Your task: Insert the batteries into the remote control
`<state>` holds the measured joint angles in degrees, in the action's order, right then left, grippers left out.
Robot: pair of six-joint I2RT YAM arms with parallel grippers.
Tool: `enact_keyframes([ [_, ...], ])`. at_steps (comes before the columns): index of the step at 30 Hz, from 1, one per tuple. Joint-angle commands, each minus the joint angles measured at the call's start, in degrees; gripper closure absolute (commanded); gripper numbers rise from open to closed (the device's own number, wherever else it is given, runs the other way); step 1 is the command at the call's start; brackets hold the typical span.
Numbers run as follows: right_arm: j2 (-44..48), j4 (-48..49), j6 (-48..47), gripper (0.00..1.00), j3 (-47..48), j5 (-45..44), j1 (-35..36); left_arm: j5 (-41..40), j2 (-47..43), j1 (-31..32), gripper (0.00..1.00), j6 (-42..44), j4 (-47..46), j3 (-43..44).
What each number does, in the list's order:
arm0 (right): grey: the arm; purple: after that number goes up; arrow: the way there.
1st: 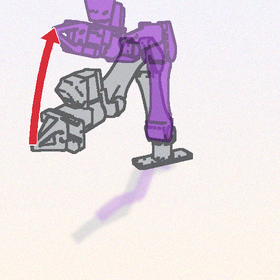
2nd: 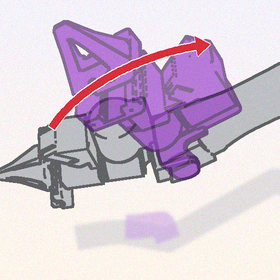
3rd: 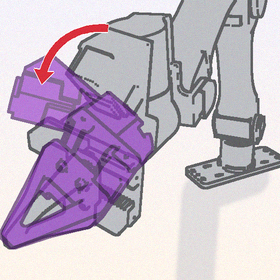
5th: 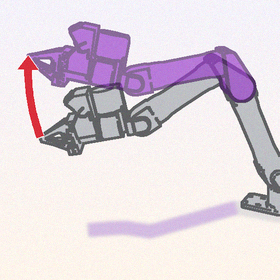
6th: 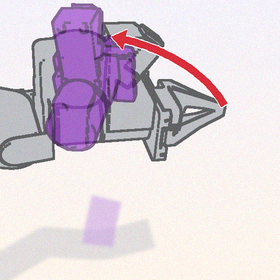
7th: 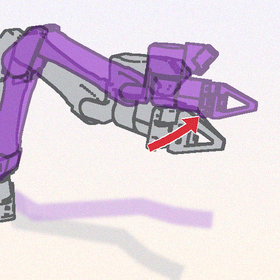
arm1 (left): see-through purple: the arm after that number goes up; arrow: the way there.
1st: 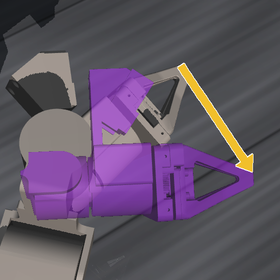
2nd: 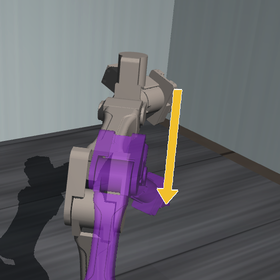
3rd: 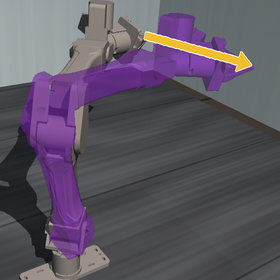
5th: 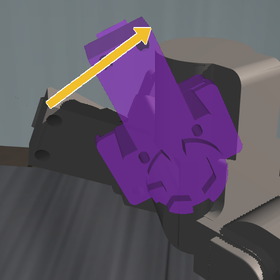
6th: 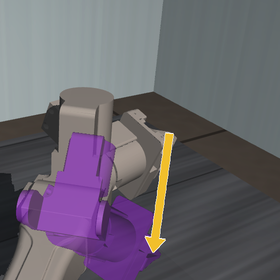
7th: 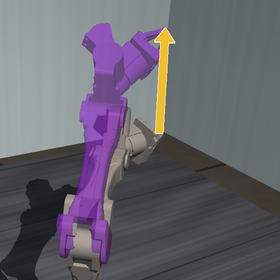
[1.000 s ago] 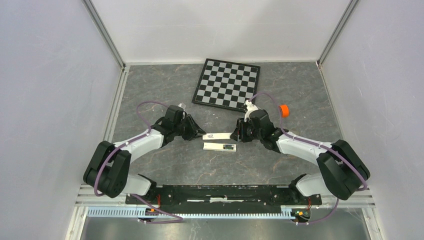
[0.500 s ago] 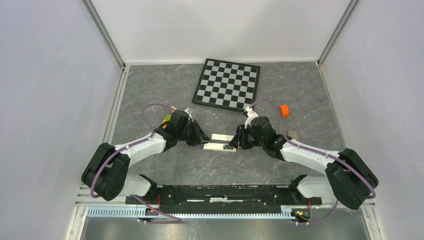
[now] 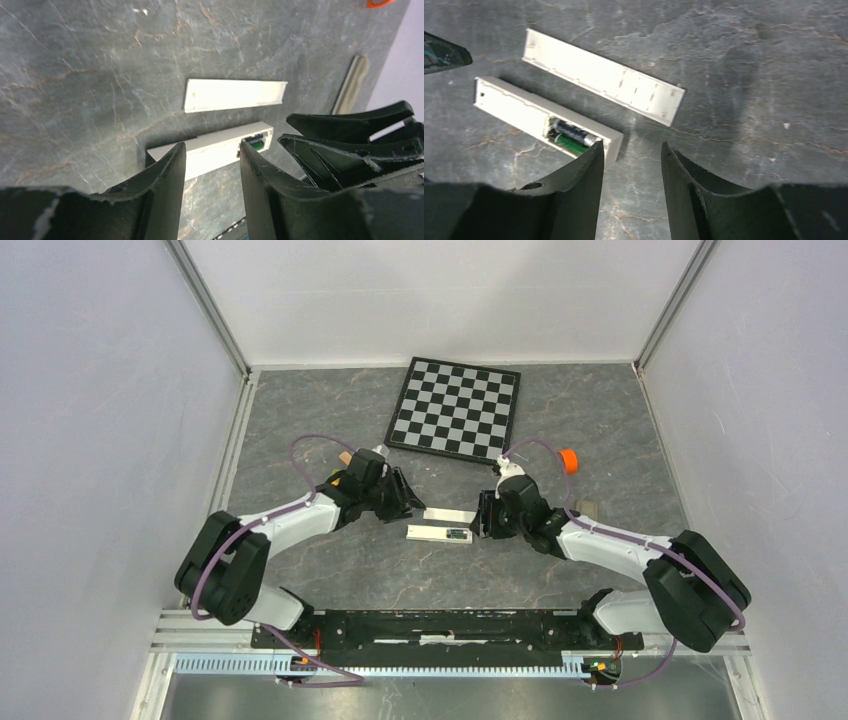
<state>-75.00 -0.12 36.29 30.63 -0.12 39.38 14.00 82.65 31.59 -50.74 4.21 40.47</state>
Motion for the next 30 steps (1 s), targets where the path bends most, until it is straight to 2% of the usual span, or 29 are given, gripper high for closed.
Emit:
enact_keyframes([
  [1,-1.08,-0.58,-1.62,0.49,2.77,-5.53,-0.57,-2.76,3.67,0.10,0.48,3.53,-0.71,2.87],
  [3,-1.33,-0.32,-4.22,0.49,3.43,-6.43,-0.61,-2.30,5.54,0.06,0.48,3.86,-0.87,3.68],
  [6,-2.60,-0.44,-14.76,0.47,5.42,-6.96,-0.62,-1.70,7.52,0.08,0.48,4.20,-0.95,4.61],
  [11,-5.25,-4.90,-40.19,0.41,9.42,3.23,-0.55,-1.65,7.92,-0.15,0.46,4.83,-0.83,5.23],
  [14,-7.00,-10.31,-50.01,0.38,12.19,6.70,-0.29,-1.52,7.43,-0.80,0.43,5.20,-0.26,5.56],
  [21,-12.47,-20.39,-60.57,0.34,20.46,4.26,-0.09,-2.01,4.54,-3.94,0.29,6.22,1.26,4.72],
  [30,-19.40,-28.68,-68.29,0.35,27.07,8.80,-0.09,-2.29,-0.47,-5.85,0.18,6.31,2.28,3.35],
])
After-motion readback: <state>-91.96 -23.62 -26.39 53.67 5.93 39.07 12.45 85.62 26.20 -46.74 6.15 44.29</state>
